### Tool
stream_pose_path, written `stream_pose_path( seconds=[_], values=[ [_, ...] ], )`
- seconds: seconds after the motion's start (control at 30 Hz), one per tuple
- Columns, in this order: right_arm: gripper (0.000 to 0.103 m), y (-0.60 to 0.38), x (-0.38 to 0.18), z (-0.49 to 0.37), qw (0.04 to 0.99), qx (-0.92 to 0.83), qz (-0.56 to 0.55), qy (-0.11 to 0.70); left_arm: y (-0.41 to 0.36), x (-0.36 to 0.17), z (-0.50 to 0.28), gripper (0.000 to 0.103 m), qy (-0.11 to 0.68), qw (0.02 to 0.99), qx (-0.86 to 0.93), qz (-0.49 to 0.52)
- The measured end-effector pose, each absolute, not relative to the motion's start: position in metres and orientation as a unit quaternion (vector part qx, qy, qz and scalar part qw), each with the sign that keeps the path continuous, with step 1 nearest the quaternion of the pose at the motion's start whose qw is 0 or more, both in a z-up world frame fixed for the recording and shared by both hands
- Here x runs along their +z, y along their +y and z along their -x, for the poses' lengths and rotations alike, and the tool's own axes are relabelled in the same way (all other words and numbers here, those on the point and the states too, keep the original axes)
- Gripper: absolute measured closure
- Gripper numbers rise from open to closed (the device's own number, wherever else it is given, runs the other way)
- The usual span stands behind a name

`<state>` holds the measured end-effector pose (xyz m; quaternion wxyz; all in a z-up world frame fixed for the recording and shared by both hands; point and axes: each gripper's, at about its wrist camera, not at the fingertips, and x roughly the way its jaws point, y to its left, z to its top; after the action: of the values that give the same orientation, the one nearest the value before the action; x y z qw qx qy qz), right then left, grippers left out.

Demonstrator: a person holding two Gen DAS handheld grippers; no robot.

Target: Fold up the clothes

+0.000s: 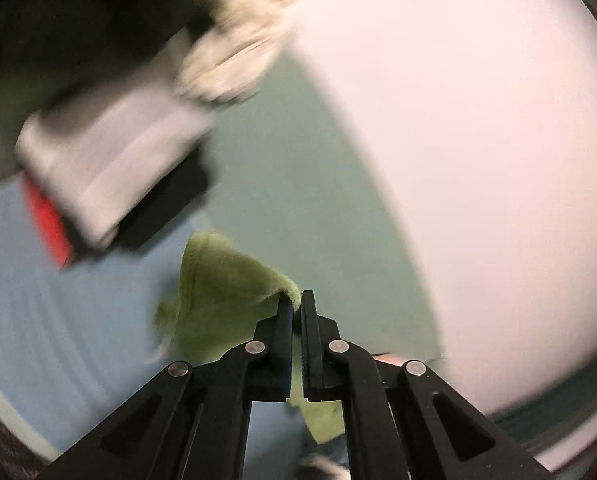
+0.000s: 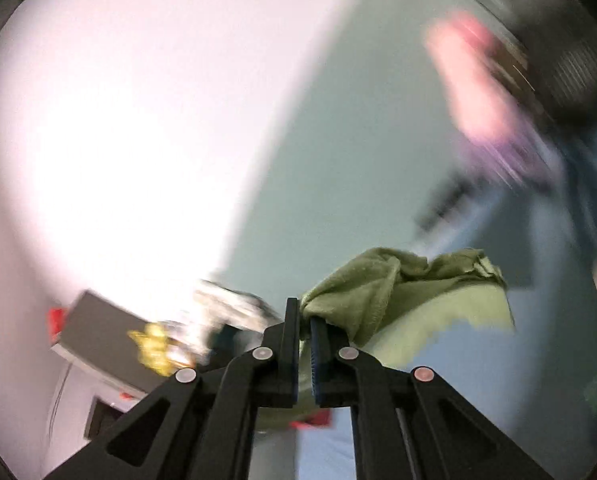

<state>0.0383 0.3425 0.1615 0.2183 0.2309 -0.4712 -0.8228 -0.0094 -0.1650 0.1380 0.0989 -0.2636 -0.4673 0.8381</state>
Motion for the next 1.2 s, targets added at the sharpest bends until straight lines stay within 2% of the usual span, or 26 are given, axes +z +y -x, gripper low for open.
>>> stream_pose_path(
  seconds=[0.13, 0.23, 0.37, 0.47, 0.57, 0.67, 0.77, 0.83, 0.97, 1.1, 1.2],
  values=[
    [0.099, 0.33, 0.23, -0.077, 0.274, -0.844, -0.152, -0.435, -0.183, 0.195, -0.014, 0.1, -0.469, 0.151, 0.841, 0.222],
    [0.099, 0.32, 0.257, -0.096, 0.304, -0.848, -0.125, -0.415, -0.191, 0.194, -0.01, 0.1, -0.477, 0.152, 0.83, 0.246],
    [0.099, 0.297, 0.252, -0.088, 0.304, -0.859, -0.146, -0.386, -0.198, 0.15, 0.008, 0.1, -0.509, 0.123, 0.796, 0.302],
    [0.099, 0.277, 0.222, -0.044, 0.274, -0.857, -0.208, -0.383, -0.205, 0.107, 0.043, 0.1, -0.529, 0.078, 0.768, 0.352],
    [0.099, 0.26, 0.188, 0.012, 0.213, -0.867, -0.269, -0.361, -0.196, 0.089, 0.049, 0.1, -0.549, 0.071, 0.743, 0.377],
    [0.099, 0.27, 0.179, 0.043, 0.191, -0.871, -0.271, -0.363, -0.188, 0.109, 0.063, 0.1, -0.538, 0.107, 0.76, 0.349],
    [0.099, 0.278, 0.216, 0.039, 0.185, -0.895, -0.213, -0.346, -0.182, 0.154, 0.06, 0.1, -0.477, 0.149, 0.818, 0.284],
    [0.099, 0.28, 0.232, 0.023, 0.186, -0.906, -0.19, -0.329, -0.181, 0.161, 0.061, 0.1, -0.452, 0.151, 0.831, 0.287],
    [0.099, 0.286, 0.205, 0.006, 0.171, -0.907, -0.221, -0.315, -0.182, 0.114, 0.06, 0.1, -0.446, 0.131, 0.82, 0.335],
    [0.099, 0.282, 0.11, -0.007, 0.133, -0.889, -0.31, -0.31, -0.168, 0.011, 0.044, 0.1, -0.398, 0.087, 0.821, 0.401],
    [0.099, 0.277, 0.013, -0.029, 0.078, -0.856, -0.418, -0.293, -0.154, -0.083, 0.015, 0.1, -0.353, 0.047, 0.8, 0.483]
  ],
)
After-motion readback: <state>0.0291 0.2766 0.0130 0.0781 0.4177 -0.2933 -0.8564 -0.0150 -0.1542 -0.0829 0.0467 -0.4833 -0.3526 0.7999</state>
